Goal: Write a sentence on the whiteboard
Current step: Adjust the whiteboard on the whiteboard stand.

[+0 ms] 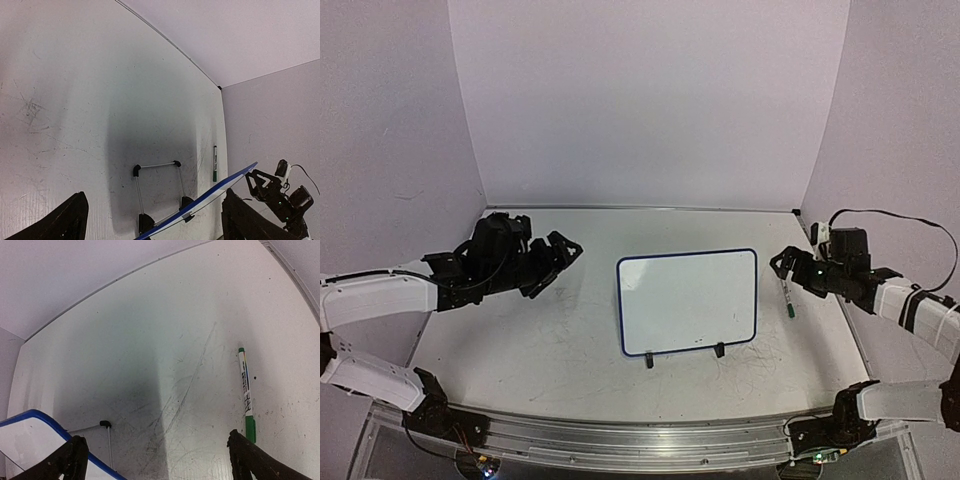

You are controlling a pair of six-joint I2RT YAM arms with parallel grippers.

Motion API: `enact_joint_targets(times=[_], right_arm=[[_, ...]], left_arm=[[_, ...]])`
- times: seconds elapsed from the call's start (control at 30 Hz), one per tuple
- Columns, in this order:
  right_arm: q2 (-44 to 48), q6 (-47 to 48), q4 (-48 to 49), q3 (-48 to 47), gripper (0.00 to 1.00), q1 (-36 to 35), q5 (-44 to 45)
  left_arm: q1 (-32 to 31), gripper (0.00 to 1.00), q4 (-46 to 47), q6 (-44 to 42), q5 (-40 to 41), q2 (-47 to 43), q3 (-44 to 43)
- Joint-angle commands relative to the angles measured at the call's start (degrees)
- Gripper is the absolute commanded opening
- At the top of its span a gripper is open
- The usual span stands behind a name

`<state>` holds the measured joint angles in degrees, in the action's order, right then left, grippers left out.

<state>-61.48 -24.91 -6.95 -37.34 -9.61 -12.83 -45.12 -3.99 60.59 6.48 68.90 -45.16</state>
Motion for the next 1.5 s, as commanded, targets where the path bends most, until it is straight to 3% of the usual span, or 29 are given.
enact_joint_targets(times=[0.0,0.23,0.73,0.9,1.47], right_arm=[[-2.3,2.5,6.1,1.7,0.98,0.3,-1.0],[-6.9,2.2,10.4,2.7,0.98,0.3,-3.0],[-6.9,-3.3,12.9,5.4,0.96,0.2,-4.8],[-7.5,-2.4,12.2,4.7,0.97,0.3,-2.8],[-7.5,-2.2,13.5,6.3,0.96,-0.4,-9.4]], left_arm=[[-0.2,0.94,1.8,1.3,-1.2,-2.2,1.2],[-0.2,0.92,1.8,-1.9,-6.3,2.9,0.0],[-0.2,0.92,1.8,-11.6,-11.7,7.2,-4.8],[-0.2,0.93,2.5,-11.8,-12.9,7.9,-5.3],[-0.2,0.94,2.5,-11.2,-10.2,6.2,-4.4]])
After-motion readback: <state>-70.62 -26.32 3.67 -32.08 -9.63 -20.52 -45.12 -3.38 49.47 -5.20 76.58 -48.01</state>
